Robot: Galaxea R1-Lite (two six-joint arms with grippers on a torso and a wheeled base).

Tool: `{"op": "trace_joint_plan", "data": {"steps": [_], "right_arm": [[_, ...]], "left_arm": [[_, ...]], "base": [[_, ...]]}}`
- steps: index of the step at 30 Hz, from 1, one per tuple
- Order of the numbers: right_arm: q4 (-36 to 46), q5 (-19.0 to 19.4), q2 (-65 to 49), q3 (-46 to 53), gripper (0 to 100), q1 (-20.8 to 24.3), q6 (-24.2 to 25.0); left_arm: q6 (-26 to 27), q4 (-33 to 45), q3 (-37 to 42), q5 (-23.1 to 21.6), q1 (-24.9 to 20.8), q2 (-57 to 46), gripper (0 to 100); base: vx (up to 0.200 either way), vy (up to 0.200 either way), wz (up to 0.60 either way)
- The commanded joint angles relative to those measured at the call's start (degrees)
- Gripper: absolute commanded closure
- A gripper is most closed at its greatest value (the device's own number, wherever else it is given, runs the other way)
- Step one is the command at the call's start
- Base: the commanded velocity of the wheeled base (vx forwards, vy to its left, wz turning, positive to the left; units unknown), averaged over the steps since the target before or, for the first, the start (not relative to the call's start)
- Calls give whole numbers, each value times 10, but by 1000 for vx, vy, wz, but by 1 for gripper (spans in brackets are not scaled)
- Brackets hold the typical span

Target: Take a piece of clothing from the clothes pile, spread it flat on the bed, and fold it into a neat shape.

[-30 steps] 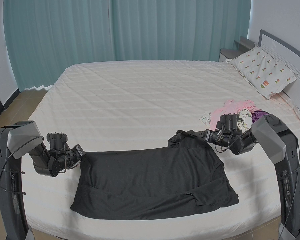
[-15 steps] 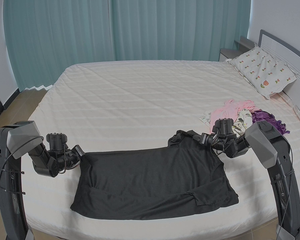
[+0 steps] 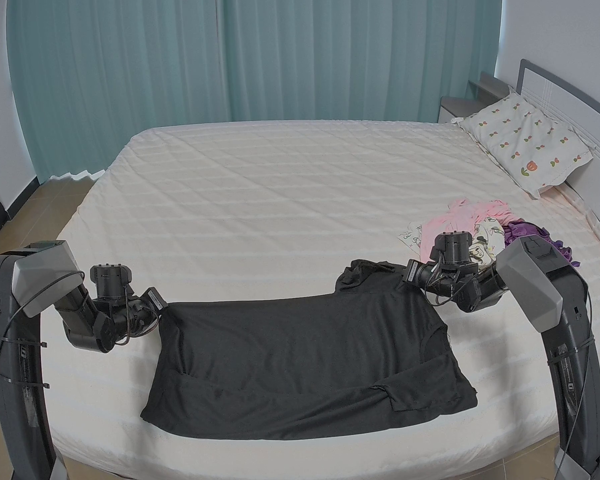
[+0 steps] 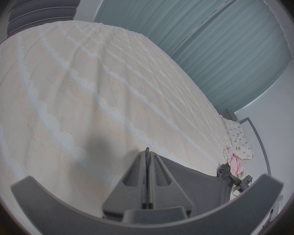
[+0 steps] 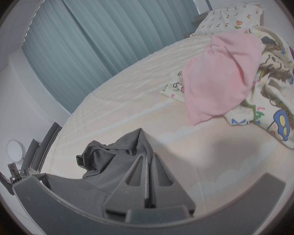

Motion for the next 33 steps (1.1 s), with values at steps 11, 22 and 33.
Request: {"op": "trace_joint_plan", "data": {"steps": [11, 22, 33], "right_arm": [[-55, -32, -25, 46, 100, -5, 0], [-82, -52, -31, 47, 100, -5, 0], [-96, -50, -74, 113, 100, -14, -3]], "left_arm": [[0, 0, -1, 0, 23, -25, 100], [1, -2, -3, 0, 23, -23, 100], [2, -1, -4, 0, 21, -31, 100]], "base": [[0, 0, 0], [0, 0, 0], [0, 0, 0]]}}
